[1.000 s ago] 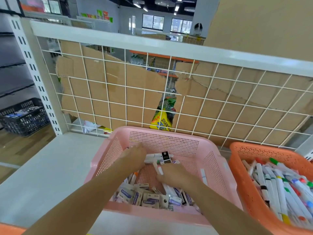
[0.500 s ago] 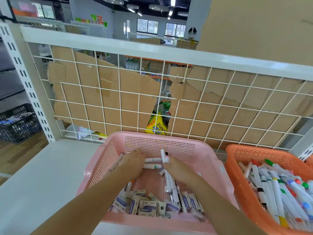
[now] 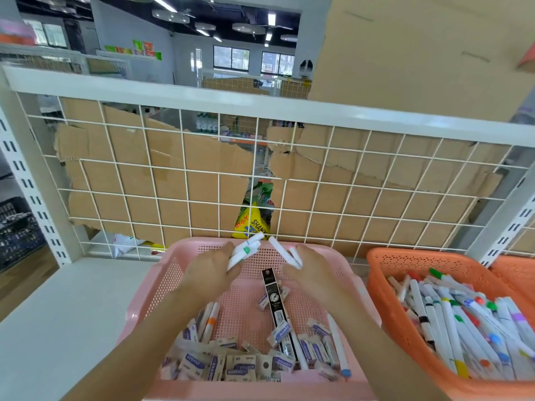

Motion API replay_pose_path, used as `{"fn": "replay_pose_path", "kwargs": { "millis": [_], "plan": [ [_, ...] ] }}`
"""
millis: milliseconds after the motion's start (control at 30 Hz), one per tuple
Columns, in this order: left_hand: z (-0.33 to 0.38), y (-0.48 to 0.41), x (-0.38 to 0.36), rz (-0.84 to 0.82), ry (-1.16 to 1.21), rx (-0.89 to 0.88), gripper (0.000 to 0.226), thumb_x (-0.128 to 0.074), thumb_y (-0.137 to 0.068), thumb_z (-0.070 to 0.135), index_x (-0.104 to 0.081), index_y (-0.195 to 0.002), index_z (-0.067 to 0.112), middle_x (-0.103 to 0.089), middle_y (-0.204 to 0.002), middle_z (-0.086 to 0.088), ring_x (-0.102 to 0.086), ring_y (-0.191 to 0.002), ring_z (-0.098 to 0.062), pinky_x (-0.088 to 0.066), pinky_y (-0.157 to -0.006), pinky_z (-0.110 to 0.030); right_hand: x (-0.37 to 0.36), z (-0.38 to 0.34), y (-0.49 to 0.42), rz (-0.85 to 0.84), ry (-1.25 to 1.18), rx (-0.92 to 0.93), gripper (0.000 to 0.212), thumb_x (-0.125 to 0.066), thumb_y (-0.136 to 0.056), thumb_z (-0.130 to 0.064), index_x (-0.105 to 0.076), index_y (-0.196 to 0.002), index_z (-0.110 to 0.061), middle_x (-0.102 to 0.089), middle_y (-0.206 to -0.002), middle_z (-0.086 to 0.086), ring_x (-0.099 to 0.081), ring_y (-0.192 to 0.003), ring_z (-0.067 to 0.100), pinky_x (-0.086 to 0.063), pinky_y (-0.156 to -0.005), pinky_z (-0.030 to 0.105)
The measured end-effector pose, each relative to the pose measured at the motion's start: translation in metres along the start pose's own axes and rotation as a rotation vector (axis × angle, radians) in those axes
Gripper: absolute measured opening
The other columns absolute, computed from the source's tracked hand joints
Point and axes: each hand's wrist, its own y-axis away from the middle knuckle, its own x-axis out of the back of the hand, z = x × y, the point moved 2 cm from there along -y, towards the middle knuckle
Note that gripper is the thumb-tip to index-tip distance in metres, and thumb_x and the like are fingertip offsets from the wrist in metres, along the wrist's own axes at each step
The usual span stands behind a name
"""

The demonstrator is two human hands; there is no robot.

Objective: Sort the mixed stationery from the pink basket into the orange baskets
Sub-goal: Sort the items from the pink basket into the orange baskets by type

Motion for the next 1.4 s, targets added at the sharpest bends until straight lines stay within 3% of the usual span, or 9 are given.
{"fn": "replay_pose_path", "kwargs": {
  "millis": [133,233,433,667,933,1033,1133,1300,1400],
  "plan": [
    [0.003,0.006,0.011,0.036,0.128,0.038,0.018,-0.049,-0.093,0.027,-0.049,-0.101,0.011,-0.064,-0.092,-0.015,-0.06,-0.082,-0.031,-0.039,-0.061,-0.033,0.031,0.013,0.016,0.124,0.076,0.038,0.037,-0.045,-0.097,-0.032,-0.046,-0.127,-0.01,-0.056,-0.087,-0.003,-0.051,-0.071,0.012,-0.038,-0.058,0.021],
    [0.007,0.008,0.018,0.068,0.151,0.095,0.016,-0.049,-0.093,0.025,-0.049,-0.101,0.011,-0.064,-0.089,-0.014,-0.061,-0.079,-0.032,-0.044,-0.063,-0.036,0.052,0.029,0.034,0.207,0.034,0.008,0.038,-0.044,-0.098,-0.035,-0.043,-0.127,-0.011,-0.047,-0.074,-0.008,-0.045,-0.06,0.007,-0.03,-0.049,0.019],
    [0.022,0.011,0.023,0.149,0.115,0.136,0.017,-0.05,-0.093,0.023,-0.052,-0.099,0.008,-0.064,-0.084,-0.016,-0.061,-0.075,-0.034,-0.038,-0.058,-0.035,0.091,0.07,0.065,0.44,0.051,-0.066,0.034,-0.048,-0.095,-0.031,-0.045,-0.122,-0.011,-0.059,-0.079,0.008,-0.058,-0.075,0.032,-0.036,-0.06,0.033],
    [0.053,0.009,0.018,0.155,0.216,0.156,0.015,-0.053,-0.091,0.02,-0.048,-0.086,0.007,-0.061,-0.075,-0.019,-0.06,-0.07,-0.037,-0.037,-0.056,-0.038,0.136,0.132,0.092,0.598,0.14,-0.137,0.039,-0.05,-0.094,-0.033,-0.045,-0.119,-0.003,-0.049,-0.064,0.006,-0.056,-0.064,0.033,-0.037,-0.058,0.037],
    [0.106,0.009,0.002,0.163,0.224,0.226,0.017,-0.06,-0.088,0.014,-0.046,-0.083,0.005,-0.061,-0.078,-0.029,-0.059,-0.077,-0.045,-0.037,-0.061,-0.041,0.165,0.193,0.103,0.511,0.239,-0.069,0.034,-0.053,-0.095,-0.024,-0.05,-0.12,-0.001,-0.03,-0.053,-0.012,-0.027,-0.043,0.003,-0.013,-0.042,0.023],
    [0.131,0.01,-0.001,0.184,0.248,0.252,0.017,-0.06,-0.088,0.014,-0.047,-0.084,0.005,-0.06,-0.078,-0.029,-0.057,-0.075,-0.045,-0.038,-0.061,-0.042,0.171,0.215,0.1,0.392,0.224,-0.026,0.027,-0.048,-0.097,-0.023,-0.051,-0.119,-0.009,-0.042,-0.061,-0.01,-0.039,-0.049,0.004,-0.024,-0.043,0.023],
    [0.158,0.012,-0.006,0.162,0.273,0.287,0.018,-0.057,-0.09,0.018,-0.043,-0.084,0.008,-0.057,-0.076,-0.022,-0.052,-0.069,-0.037,-0.036,-0.059,-0.04,0.18,0.233,0.097,0.338,0.172,-0.019,0.024,-0.051,-0.095,-0.017,-0.054,-0.119,-0.014,-0.064,-0.096,0.003,-0.061,-0.074,0.019,-0.049,-0.061,0.034],
    [0.212,0.01,-0.013,0.114,0.41,0.272,0.012,-0.056,-0.09,0.017,-0.046,-0.095,0.013,-0.057,-0.064,-0.014,-0.057,-0.054,-0.03,-0.042,-0.052,-0.036,0.197,0.256,0.105,0.369,0.182,0.053,0.032,-0.062,-0.087,-0.01,-0.058,-0.118,-0.015,-0.061,-0.111,0.004,-0.062,-0.092,0.027,-0.049,-0.07,0.035],
    [0.251,0.005,-0.017,0.113,0.55,0.211,0.016,-0.056,-0.09,0.01,-0.044,-0.088,0.021,-0.055,-0.061,-0.006,-0.053,-0.044,-0.012,-0.038,-0.044,-0.015,0.208,0.27,0.111,0.404,0.194,0.122,0.032,-0.065,-0.086,-0.013,-0.059,-0.117,-0.018,-0.063,-0.11,0.005,-0.064,-0.092,0.027,-0.052,-0.07,0.035]
  ]
}}
